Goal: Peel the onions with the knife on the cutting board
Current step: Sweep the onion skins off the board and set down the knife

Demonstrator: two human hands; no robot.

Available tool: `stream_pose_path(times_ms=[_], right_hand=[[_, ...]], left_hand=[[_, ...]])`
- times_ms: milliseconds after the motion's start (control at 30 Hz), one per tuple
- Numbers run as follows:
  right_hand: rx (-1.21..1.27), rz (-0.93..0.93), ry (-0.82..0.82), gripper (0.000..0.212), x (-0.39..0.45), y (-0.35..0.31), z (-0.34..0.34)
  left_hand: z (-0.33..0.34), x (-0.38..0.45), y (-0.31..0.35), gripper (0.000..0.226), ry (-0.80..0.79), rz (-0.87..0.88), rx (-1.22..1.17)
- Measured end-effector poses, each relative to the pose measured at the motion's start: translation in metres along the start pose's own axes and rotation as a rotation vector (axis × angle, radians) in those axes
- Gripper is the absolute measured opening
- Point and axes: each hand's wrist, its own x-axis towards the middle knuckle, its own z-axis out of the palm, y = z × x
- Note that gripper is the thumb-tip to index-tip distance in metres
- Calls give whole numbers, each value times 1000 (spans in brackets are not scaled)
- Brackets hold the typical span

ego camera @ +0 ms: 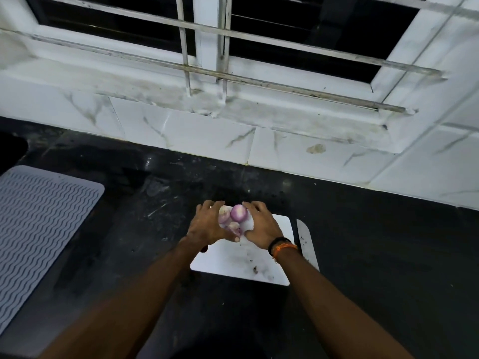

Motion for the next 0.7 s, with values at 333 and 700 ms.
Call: stream_pose_path(times_ms=[333,700], right_hand=[[-72,-24,-83,83,18,-4,6],[-16,88,25,82,-20,19,15]], left_hand=[[8,26,-5,69,-102,200,31],[19,13,21,60,-177,252,-87]])
